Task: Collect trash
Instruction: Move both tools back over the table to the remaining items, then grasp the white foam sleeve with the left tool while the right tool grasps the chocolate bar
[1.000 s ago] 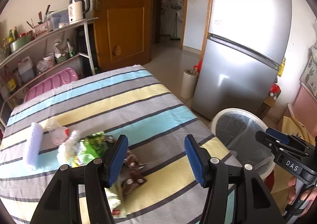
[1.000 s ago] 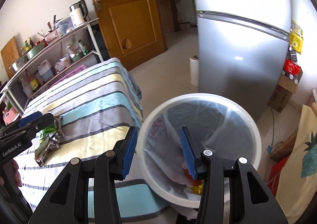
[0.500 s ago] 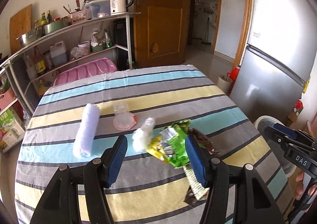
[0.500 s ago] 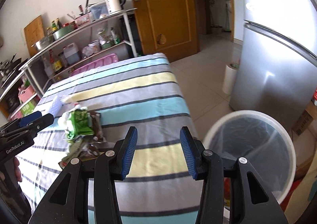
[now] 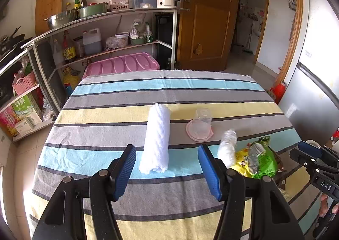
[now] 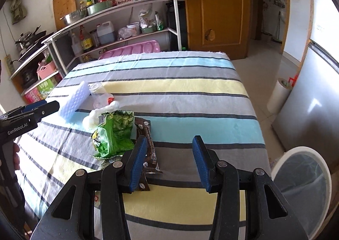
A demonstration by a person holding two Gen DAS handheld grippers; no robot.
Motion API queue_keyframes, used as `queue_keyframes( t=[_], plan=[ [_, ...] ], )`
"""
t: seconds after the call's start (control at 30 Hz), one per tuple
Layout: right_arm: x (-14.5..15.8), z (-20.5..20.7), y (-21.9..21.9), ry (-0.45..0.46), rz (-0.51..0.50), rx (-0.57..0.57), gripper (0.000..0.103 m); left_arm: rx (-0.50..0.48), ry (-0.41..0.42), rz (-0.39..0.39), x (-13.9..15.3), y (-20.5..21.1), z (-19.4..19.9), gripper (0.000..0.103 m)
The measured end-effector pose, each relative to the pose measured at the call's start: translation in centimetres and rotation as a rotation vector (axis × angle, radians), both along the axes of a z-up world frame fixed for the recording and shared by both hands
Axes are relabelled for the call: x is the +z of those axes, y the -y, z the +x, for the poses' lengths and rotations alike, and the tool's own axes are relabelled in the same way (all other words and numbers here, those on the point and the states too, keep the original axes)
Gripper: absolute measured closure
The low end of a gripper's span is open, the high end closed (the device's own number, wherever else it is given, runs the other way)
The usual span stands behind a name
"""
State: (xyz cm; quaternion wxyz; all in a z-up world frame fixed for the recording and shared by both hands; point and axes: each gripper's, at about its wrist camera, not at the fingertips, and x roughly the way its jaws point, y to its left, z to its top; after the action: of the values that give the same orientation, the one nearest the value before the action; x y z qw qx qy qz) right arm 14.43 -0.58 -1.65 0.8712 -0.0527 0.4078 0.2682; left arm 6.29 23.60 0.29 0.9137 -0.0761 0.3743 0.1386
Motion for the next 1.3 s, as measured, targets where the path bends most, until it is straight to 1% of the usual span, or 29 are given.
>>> queue_keyframes(
  t=[0.23,0.33,0.43,0.5,0.57,0.63,0.73,0.93,1.0,1.1,1.2,1.23,1.3],
  plan=[
    [-2.1,0.6,-2.6,-0.047,-0.058,0.075,0.057,0.014,-0.022,-0.019,-0.9,-2.3,1.2,0.041],
    [-2.5,0.4,-3.3,-0.039,-0.080,0.101,0.057,0.032,-0.038,-0.032,-1.5,-3.2,1.7,0.041],
    [-3.0,0.6,-3.9,-0.052,-0.101,0.106,0.057,0.028,-0.042,-0.036,-1.8,-3.7,2.3,0.041],
    [-3.2,0.6,-4.1,-0.042,-0.115,0.106,0.058,0.021,-0.053,-0.054,-2.2,-4.0,2.9,0.041],
    [-3.1,0.5,-4.1,-0.034,-0.120,0.100,0.065,0.014,-0.060,-0.066,-2.6,-4.0,3.3,0.041],
    [-3.1,0.7,-3.9,-0.033,-0.122,0.084,0.080,0.011,-0.069,-0.072,-2.9,-3.9,3.8,0.041],
    [-3.1,1.0,-3.4,-0.032,-0.123,0.060,0.087,-0.006,-0.089,-0.076,-3.6,-3.7,4.3,0.041],
    [-2.9,1.7,-2.1,-0.040,-0.105,0.003,0.088,-0.005,-0.106,-0.076,-4.4,-3.5,4.8,0.041],
    [-2.9,1.7,-1.7,-0.042,-0.099,-0.009,0.088,-0.003,-0.103,-0.083,-4.6,-3.5,4.8,0.044],
    [-2.8,1.9,-1.5,-0.043,-0.091,-0.018,0.088,0.008,-0.095,-0.068,-4.5,-3.6,4.9,0.047],
    [-2.7,1.9,-1.5,-0.042,-0.089,-0.021,0.088,0.007,-0.094,-0.083,-4.6,-3.9,5.1,0.047],
    [-2.7,1.8,-1.4,-0.041,-0.089,-0.021,0.088,0.005,-0.097,-0.083,-4.7,-4.0,5.3,0.048],
    [-2.7,1.8,-1.4,-0.040,-0.088,-0.020,0.088,0.009,-0.101,-0.082,-4.9,-4.1,5.4,0.055]
  ],
)
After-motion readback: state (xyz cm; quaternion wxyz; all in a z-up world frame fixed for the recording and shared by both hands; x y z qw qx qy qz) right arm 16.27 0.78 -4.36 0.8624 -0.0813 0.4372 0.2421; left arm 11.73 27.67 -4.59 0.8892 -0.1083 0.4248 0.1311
